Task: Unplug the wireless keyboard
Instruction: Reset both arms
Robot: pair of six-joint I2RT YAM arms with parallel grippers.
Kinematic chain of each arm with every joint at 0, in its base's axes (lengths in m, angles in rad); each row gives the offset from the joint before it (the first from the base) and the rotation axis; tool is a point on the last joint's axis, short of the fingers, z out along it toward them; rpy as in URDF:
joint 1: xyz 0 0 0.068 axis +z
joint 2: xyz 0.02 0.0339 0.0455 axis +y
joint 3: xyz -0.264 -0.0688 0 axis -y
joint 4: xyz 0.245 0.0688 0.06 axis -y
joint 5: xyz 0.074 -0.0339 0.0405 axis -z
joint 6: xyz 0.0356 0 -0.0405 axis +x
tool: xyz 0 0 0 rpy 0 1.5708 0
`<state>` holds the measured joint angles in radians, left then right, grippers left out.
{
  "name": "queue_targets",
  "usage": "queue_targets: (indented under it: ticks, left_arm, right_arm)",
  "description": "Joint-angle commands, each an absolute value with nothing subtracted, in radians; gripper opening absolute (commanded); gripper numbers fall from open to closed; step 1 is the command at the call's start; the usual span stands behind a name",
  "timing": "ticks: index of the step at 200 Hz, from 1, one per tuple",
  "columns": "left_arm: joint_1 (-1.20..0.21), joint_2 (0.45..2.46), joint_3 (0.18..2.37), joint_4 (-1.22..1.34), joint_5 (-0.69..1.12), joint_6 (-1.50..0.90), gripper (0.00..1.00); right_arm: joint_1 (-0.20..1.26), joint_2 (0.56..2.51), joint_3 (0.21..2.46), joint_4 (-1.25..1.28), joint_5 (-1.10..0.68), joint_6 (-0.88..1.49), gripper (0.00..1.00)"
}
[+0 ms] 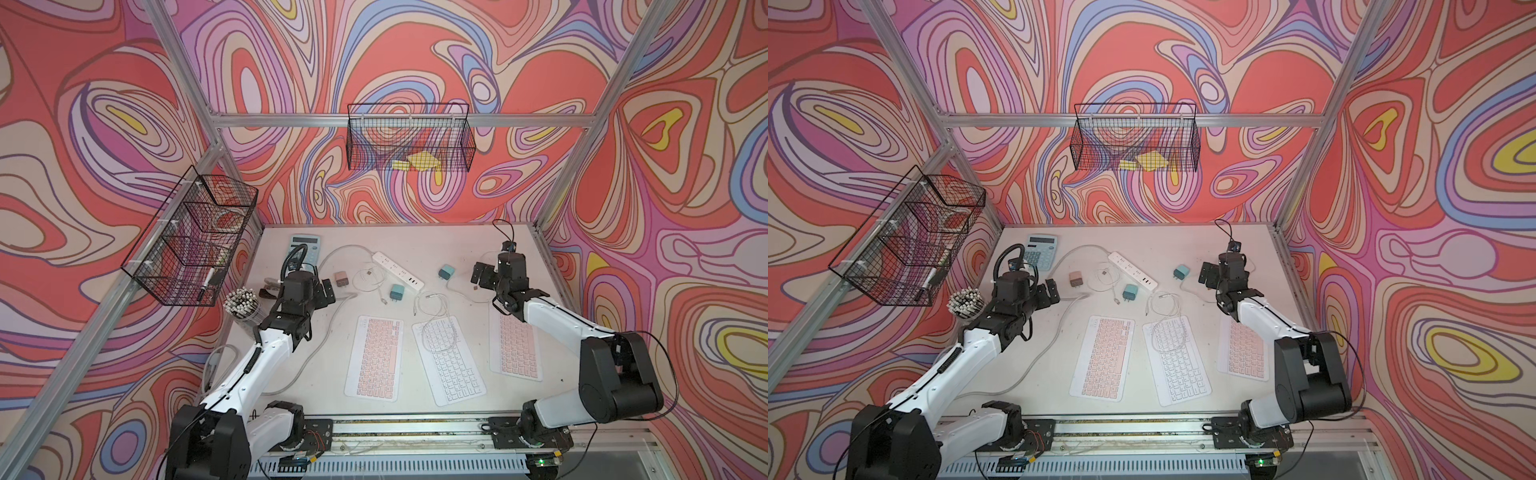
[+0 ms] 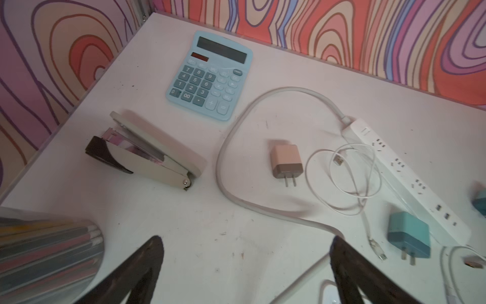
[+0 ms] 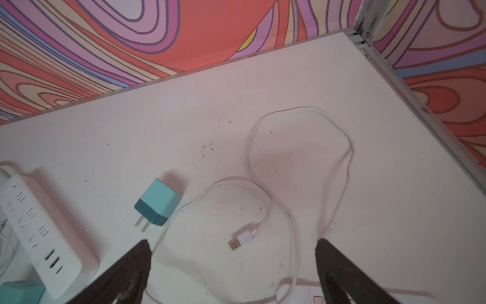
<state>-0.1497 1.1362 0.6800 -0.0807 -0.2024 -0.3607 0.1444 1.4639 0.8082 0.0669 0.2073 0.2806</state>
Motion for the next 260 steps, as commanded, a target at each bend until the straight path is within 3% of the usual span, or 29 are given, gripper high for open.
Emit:
queue_targets:
  ticks: [1,37,69,80,131,164,179,195,206,220,232,245,260]
  left_arm:
    - [-0.128,1.181,0.637,0.14,-0.254,-0.283,0.99]
    - [-0.123,1.329,0.557,0.4,-0.315,-0.172,0.99]
    - [-0.075,1.395,0.456,0.553,-0.257,-0.21,0.96]
    - [-0.066,1.364,0.444,0.522,-0.242,-0.226,0.95]
    - [-0.074,1.244,0.206,0.846,-0.267,-0.225,0.88]
    - [-0.142,1.231,0.334,0.643,-0.233,-0.056,0.86]
    - [-0.182,1.268,0.331,0.758,-0.303,0.101,0.86]
    - [-0.114,1.291,0.368,0.756,-0.182,0.068,0.86]
    - [-0.079,1.324,0.432,0.612,-0.132,0.029,0.86]
    - [-0.069,1.451,0.353,0.832,-0.09,0.038,0.86]
    - [-0.08,1.597,0.274,1.189,-0.152,0.054,0.9]
    - [-0.081,1.493,0.309,0.946,-0.178,0.004,0.91]
    - [-0.08,1.573,0.328,1.055,-0.211,0.027,0.94]
  right_arm:
    - [0.126,1.42,0.737,0.223,0.326,0.261,0.98]
    - [0.083,1.406,0.655,0.287,0.358,0.261,0.98]
    - [0.077,1.38,0.603,0.341,0.369,0.22,0.98]
    - [0.077,1.369,0.586,0.359,0.37,0.2,0.98]
    - [0.076,1.314,0.517,0.396,0.347,0.175,0.98]
    - [0.074,1.308,0.529,0.362,0.342,0.146,0.98]
    - [0.074,1.311,0.529,0.369,0.333,0.156,0.98]
    - [0.075,1.318,0.532,0.372,0.317,0.163,0.98]
    - [0.074,1.322,0.522,0.399,0.316,0.156,0.98]
    - [0.074,1.338,0.501,0.462,0.308,0.125,0.98]
    - [0.074,1.356,0.502,0.491,0.279,0.097,0.98]
    - [0.075,1.379,0.505,0.519,0.237,0.084,0.98]
    - [0.075,1.412,0.482,0.616,0.193,0.075,0.98]
